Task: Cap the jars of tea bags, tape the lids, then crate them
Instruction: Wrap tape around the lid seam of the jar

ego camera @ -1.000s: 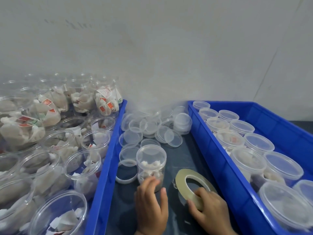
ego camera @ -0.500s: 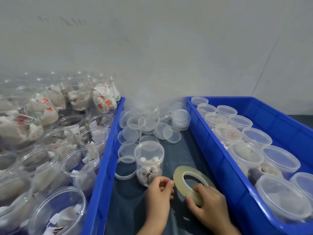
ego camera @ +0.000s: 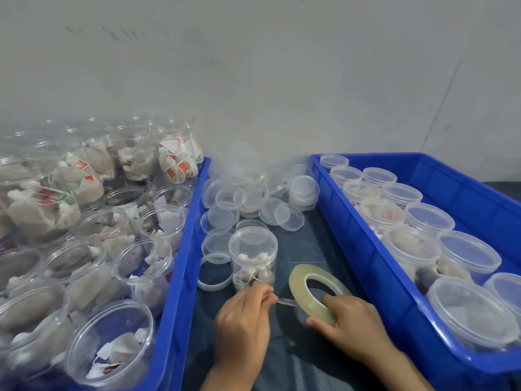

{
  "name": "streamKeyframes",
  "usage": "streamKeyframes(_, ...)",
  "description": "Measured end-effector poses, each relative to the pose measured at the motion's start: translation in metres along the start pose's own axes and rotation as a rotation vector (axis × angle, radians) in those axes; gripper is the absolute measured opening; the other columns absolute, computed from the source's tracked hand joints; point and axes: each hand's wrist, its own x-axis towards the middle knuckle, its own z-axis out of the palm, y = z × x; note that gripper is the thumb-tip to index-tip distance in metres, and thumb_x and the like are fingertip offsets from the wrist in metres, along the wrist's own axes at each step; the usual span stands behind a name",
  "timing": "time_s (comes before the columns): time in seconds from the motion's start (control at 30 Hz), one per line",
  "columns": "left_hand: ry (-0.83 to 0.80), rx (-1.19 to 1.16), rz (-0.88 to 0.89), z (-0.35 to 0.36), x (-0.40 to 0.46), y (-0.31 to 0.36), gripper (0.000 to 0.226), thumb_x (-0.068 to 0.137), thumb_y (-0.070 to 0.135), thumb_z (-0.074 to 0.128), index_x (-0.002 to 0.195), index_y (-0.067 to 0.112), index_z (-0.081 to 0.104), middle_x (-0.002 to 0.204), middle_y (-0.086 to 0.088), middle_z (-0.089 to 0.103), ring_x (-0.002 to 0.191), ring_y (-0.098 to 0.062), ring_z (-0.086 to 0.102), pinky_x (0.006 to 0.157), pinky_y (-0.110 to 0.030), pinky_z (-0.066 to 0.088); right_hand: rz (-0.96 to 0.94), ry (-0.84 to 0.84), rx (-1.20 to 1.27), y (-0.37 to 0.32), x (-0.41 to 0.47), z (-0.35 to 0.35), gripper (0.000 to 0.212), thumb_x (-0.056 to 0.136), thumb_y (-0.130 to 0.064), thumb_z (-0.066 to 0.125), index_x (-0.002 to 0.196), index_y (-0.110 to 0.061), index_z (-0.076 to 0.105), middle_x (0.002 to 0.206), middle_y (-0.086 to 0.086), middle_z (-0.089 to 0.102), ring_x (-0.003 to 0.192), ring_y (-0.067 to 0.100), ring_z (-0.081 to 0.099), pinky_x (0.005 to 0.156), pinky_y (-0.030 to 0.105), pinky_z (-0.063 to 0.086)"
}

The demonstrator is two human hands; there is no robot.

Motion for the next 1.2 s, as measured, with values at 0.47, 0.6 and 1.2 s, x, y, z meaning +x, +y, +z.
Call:
streamKeyframes(0.47, 0.266, -0.456, -0.742, 0.007, 0.018, 0.009, 0.045, 0.085, 0.0, 0.066, 0.086, 0.035, 0.037, 0.08, 0.009, 0.063, 0.078, 0.011, 0.06, 0.067, 0.0, 0.039, 0.024, 0.57, -0.107, 0.001, 0.036, -0.012, 0.058, 0.08, -0.059, 0.043, 0.05, -0.01, 0.047, 0.04, 0.006, 0.047, 0.035, 0.028, 0.046, 0.037, 0.024, 0.031)
streamKeyframes(0.6, 0.263, -0.447, -0.789, 0.013, 0.019, 0.005, 0.042, 0.086, 0.005, 0.066, 0.084, 0.035, 0.037, 0.083, 0.01, 0.063, 0.078, 0.016, 0.057, 0.067, 0.001, 0.037, 0.047, 0.559, -0.07, -0.002, 0.052, -0.012, 0.059, 0.078, -0.06, 0.042, 0.051, -0.008, 0.052, 0.039, 0.007, 0.048, 0.033, 0.029, 0.047, 0.037, 0.023, 0.031)
streamKeyframes(1.2, 0.226, -0.39, -0.754, 0.017, 0.015, -0.013, 0.033, 0.086, 0.01, 0.067, 0.089, 0.031, 0.043, 0.088, -0.001, 0.067, 0.079, 0.014, 0.057, 0.068, 0.001, 0.037, -0.038, 0.597, -0.048, -0.004, 0.071, -0.004, 0.058, 0.079, -0.058, 0.045, 0.051, -0.008, 0.054, 0.039, 0.007, 0.047, 0.033, 0.028, 0.045, 0.034, 0.026, 0.035)
